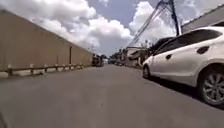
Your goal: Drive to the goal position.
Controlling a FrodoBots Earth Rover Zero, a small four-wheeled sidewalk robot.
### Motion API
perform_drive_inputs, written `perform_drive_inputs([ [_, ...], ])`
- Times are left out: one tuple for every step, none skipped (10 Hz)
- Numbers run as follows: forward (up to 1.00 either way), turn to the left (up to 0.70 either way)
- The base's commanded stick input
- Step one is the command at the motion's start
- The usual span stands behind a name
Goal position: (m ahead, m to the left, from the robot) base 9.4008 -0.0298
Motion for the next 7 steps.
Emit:
perform_drive_inputs([
  [1.0,0.0],
  [1.0,0.0],
  [1.0,0.0],
  [1.0,0.0],
  [1.0,0.0],
  [1.0,-0.22],
  [1.0,-0.27],
])
